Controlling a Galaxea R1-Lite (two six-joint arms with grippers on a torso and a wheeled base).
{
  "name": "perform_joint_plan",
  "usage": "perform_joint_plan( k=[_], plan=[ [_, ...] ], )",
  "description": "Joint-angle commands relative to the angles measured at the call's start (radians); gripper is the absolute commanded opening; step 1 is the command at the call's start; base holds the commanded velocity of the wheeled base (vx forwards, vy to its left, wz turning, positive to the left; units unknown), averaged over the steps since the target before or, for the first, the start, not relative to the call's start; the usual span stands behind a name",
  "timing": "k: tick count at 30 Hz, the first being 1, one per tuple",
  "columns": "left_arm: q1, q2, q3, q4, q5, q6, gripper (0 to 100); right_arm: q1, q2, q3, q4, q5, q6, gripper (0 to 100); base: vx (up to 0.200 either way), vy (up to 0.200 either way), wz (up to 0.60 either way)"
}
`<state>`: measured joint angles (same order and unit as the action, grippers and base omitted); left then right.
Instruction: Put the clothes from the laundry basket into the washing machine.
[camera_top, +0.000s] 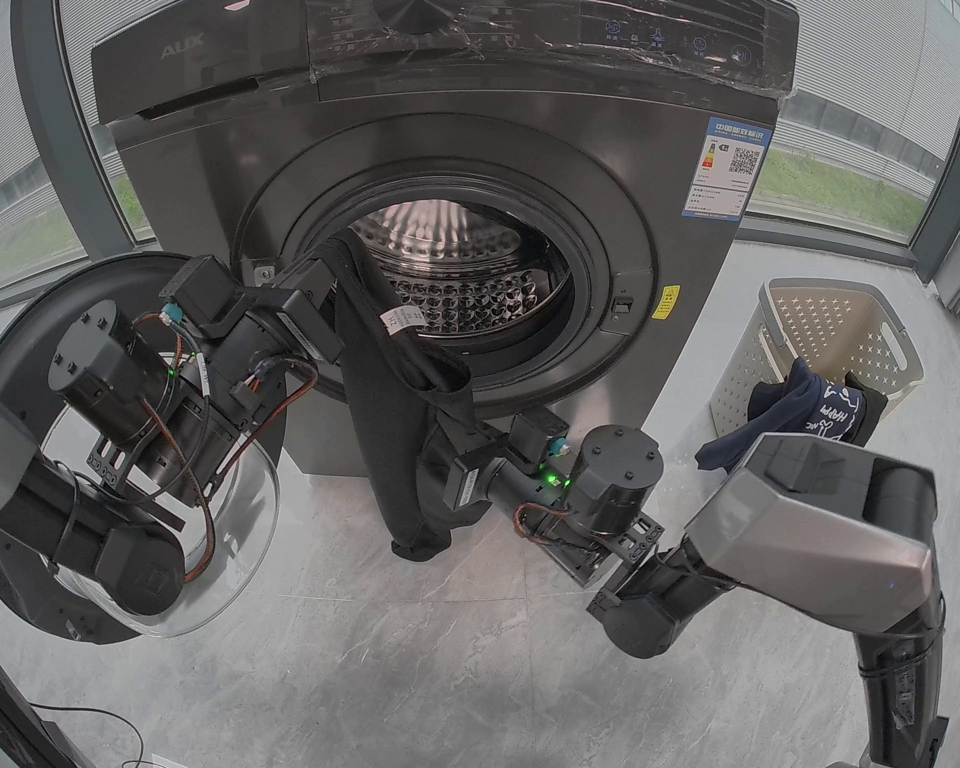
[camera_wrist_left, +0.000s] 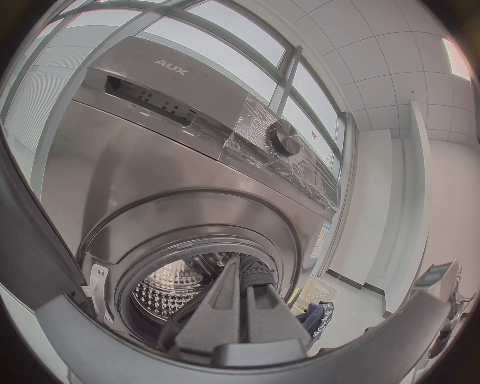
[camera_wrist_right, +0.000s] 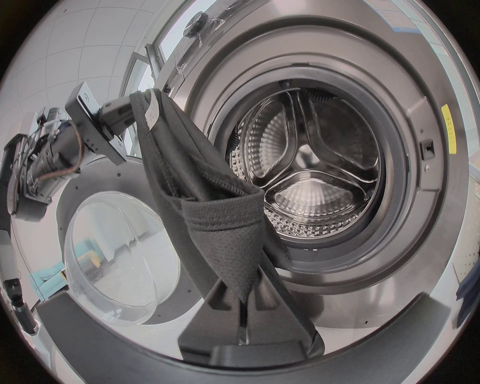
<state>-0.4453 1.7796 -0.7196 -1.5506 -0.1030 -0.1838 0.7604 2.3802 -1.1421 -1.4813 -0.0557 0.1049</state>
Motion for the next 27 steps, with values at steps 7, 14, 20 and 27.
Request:
perform_joint_plan(
  k=[7,14,20,27],
  plan=[
    [0.016,0.011,0.006,0.0,0.002,-0.002,0,-0.081,-0.21,0.162,0.007,0.017,-0.022,0,0.0,0.0,0.0],
    [0.027,0.009,0.028,0.0,0.0,-0.002,0,-0.13,-0.305,0.278,-0.005,0.085,-0.034,0,0.0,0.0,0.0],
    [0.027,-0.003,0.049,0.0,0.0,-0.002,0,-0.139,-0.302,0.269,-0.007,0.08,-0.027,0,0.0,0.0,0.0],
    [0.02,-0.009,0.068,0.0,0.0,-0.002,0,-0.138,-0.294,0.266,-0.005,0.065,-0.027,0,0.0,0.0,0.0]
  ],
)
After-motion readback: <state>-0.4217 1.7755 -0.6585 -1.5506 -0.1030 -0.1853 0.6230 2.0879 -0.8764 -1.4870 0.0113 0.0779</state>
